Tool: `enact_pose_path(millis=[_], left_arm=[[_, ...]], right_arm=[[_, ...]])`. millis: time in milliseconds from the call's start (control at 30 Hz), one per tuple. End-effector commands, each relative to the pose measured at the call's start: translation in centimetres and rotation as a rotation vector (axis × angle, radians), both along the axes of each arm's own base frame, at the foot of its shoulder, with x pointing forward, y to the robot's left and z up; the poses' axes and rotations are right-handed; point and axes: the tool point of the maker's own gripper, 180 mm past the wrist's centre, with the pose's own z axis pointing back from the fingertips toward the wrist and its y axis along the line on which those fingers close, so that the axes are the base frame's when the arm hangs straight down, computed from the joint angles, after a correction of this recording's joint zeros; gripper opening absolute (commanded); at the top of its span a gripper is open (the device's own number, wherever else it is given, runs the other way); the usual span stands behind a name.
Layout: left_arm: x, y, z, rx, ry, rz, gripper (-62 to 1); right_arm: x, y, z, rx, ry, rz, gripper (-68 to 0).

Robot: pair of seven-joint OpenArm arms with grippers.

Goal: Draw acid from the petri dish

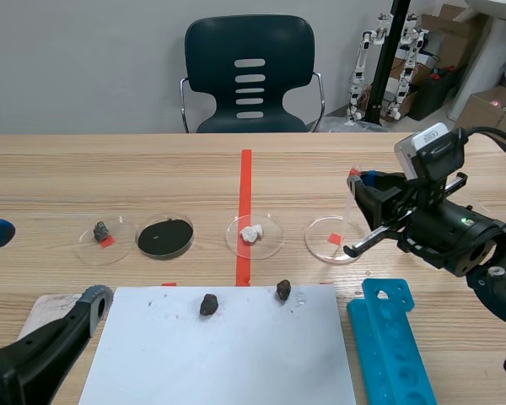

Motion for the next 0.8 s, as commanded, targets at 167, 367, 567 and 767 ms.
enact_pose_path(millis=[167, 367, 567, 767], left_arm=[[0.17, 0.06, 0.47, -0.009, -0.018, 0.003, 1.4], [0.17, 0.06, 0.47, -0.009, -0.018, 0.003, 1.4], [0.17, 0.06, 0.47, -0.009, -0.018, 0.003, 1.4], [0.17, 0.06, 0.47, -0.009, -0.018, 0.003, 1.4]], right_arm=[[0.42, -0.22, 0.86, 0.018, -0.027, -0.008, -62.4], [0.42, -0.22, 0.86, 0.018, -0.027, -0.008, -62.0], [0.42, -0.22, 0.87, 0.018, -0.027, -0.008, -61.6], [0.42, -0.2, 0.95, 0.02, -0.031, -0.007, -59.4]])
